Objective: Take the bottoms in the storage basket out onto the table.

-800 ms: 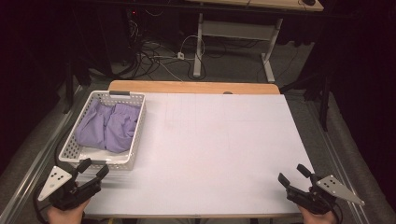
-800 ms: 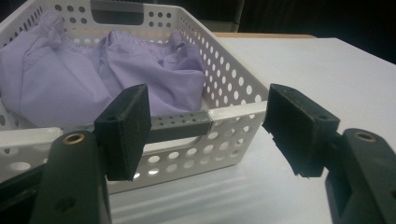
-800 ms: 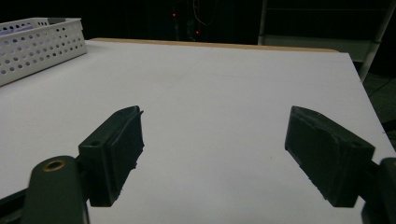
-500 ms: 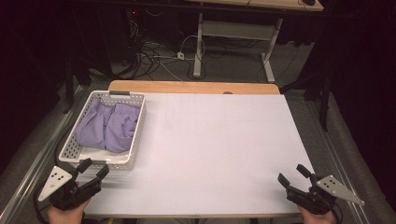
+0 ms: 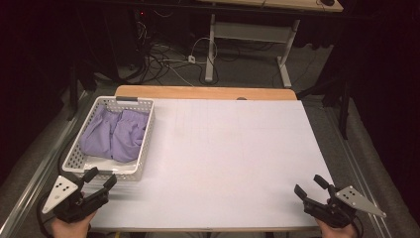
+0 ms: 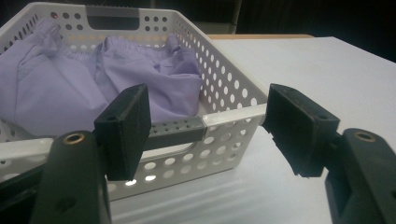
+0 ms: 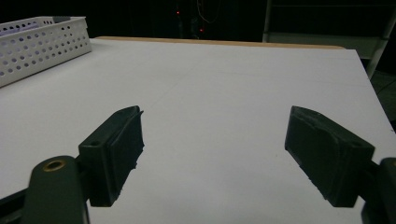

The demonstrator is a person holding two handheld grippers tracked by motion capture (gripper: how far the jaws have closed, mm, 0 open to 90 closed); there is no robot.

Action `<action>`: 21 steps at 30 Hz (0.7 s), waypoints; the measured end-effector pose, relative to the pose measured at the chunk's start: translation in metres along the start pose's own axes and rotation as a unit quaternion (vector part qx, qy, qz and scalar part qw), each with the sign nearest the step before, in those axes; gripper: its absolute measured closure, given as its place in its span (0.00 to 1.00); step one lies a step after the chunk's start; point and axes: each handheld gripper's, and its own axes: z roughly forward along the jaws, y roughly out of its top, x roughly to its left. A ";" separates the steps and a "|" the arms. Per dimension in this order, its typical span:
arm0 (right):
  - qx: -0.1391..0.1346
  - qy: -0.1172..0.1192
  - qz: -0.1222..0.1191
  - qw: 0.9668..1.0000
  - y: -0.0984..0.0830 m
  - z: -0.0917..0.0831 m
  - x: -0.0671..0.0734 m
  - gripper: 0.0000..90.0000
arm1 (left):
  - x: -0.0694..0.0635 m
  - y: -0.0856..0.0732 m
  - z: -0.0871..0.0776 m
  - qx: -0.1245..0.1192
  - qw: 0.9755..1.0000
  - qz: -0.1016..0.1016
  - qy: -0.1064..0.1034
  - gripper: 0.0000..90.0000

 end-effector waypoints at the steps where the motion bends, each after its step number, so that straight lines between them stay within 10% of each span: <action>1: 0.001 0.001 0.002 1.000 0.000 0.000 0.000 0.22 | 0.000 0.000 0.000 0.001 1.000 0.001 -0.001 0.34; 21: 0.008 0.010 -0.002 1.000 -0.001 0.001 -0.001 0.22 | -0.011 0.002 0.004 -0.006 1.000 0.014 -0.016 0.34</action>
